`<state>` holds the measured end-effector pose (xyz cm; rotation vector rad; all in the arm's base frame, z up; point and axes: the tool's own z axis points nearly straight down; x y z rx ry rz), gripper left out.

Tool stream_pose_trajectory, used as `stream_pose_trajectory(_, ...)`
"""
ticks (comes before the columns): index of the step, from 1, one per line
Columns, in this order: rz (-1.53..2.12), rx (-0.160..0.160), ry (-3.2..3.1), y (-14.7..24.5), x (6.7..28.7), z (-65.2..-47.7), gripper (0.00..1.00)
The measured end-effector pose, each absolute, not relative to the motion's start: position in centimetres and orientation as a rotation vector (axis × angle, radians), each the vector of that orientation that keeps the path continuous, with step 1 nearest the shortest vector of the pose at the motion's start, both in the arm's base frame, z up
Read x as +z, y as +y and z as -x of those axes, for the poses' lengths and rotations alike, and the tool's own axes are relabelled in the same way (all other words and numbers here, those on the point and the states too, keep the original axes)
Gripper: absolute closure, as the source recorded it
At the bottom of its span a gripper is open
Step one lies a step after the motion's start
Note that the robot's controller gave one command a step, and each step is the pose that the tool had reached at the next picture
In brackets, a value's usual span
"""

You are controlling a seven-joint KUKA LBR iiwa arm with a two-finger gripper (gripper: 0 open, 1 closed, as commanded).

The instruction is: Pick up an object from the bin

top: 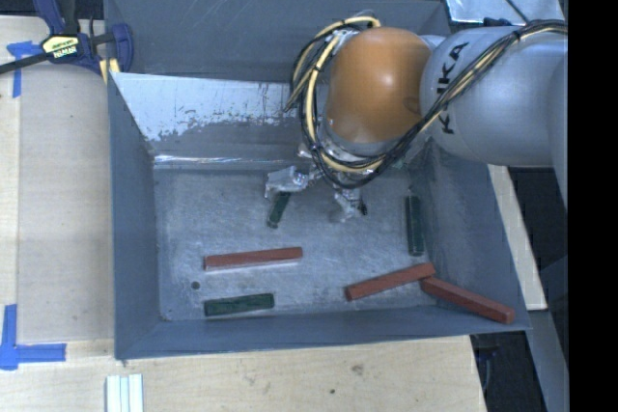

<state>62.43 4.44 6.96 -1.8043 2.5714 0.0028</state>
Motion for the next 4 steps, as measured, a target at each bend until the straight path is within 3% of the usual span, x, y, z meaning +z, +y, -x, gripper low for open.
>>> stream_pose_trajectory(1, 1.804, 0.003, 2.571, 4.5, 7.0, -62.5, 1.00)
stream_pose_trajectory(3, 1.789, 0.000, 2.575, 4.4, 8.5, -62.7, 1.00)
stream_pose_trajectory(4, 1.781, -0.008, 2.575, 4.4, 16.5, -63.0, 1.00)
